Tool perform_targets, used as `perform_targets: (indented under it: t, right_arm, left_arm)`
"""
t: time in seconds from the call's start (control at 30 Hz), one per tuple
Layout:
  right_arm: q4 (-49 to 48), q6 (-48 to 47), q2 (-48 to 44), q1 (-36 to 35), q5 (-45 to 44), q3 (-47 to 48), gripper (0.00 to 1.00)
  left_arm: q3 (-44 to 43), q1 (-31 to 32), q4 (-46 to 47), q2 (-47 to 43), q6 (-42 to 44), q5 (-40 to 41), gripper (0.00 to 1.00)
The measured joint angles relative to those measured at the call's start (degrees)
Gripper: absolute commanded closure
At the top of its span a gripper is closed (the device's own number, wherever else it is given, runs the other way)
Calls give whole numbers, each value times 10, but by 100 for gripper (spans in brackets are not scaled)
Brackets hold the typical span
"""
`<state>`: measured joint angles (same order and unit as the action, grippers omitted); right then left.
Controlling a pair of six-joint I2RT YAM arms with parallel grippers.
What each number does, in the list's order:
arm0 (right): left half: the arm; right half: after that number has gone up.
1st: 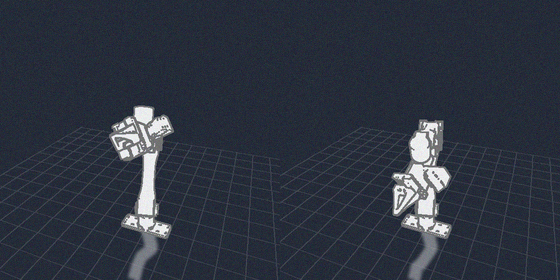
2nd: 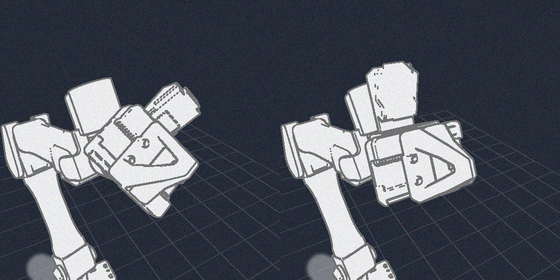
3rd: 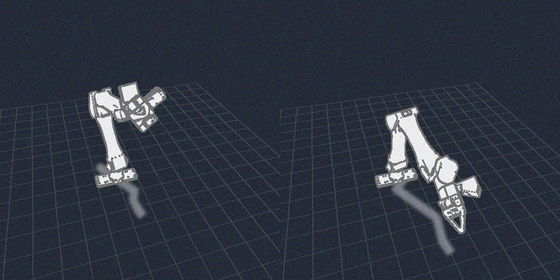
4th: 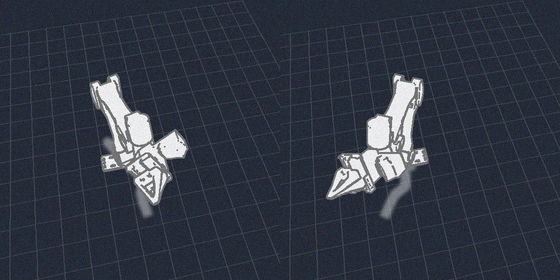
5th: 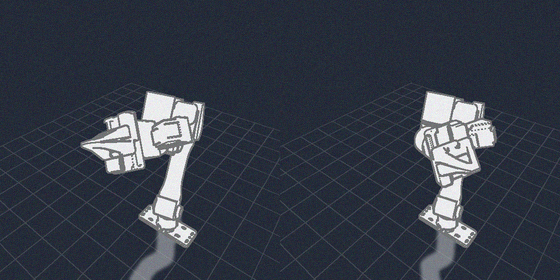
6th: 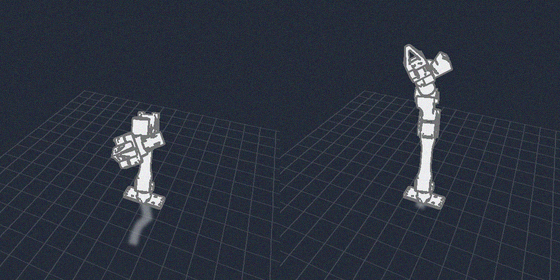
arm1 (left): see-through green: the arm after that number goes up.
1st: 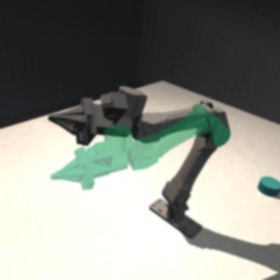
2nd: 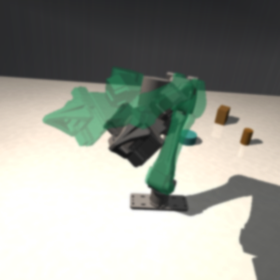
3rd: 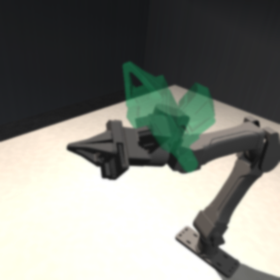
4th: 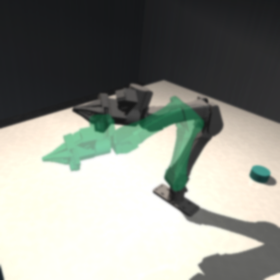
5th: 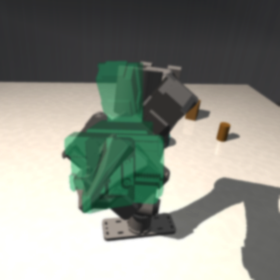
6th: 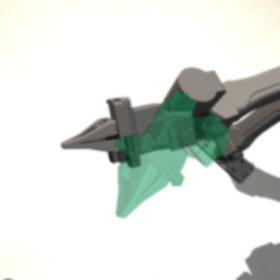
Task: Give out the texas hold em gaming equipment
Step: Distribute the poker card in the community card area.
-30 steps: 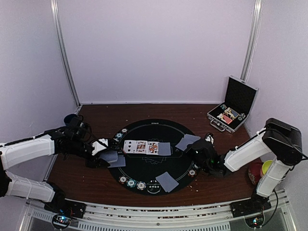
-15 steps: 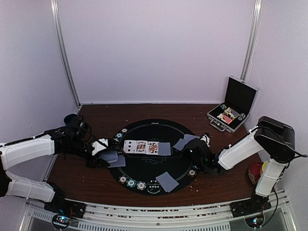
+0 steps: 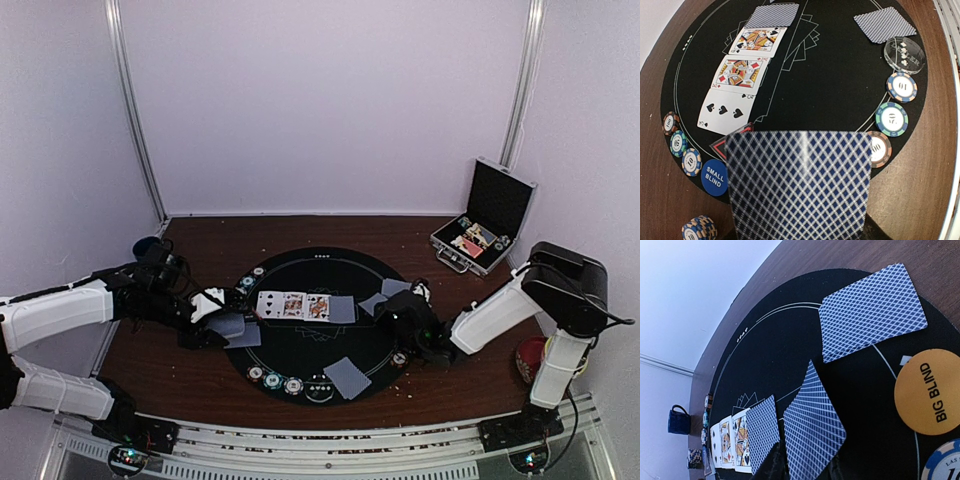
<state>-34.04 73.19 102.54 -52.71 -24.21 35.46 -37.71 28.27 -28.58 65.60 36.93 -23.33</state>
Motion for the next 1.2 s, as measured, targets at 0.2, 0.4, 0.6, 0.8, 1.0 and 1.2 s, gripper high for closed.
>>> perform_targets:
  t: [0.2,0.4,0.6,0.8,1.0,1.2]
  right_arm:
    - [0,-8,0,-9,11,0,67]
    - [0,-10,1,-20,24,5,65]
    - [-1,-10,11,-26,35,12,64]
    - [-1,-10,31,-31,46,20,64]
    - [-3,-10,40,-32,47,30,63]
    - [2,-13,45,-32,46,43,63]
  left_arm:
    - [0,0,0,0,0,0,46]
    - [0,0,0,0,0,0,46]
    - [0,0,0,0,0,0,46]
    - [0,0,0,0,0,0,46]
    - [0,0,0,0,0,0,46]
    - [0,0,0,0,0,0,46]
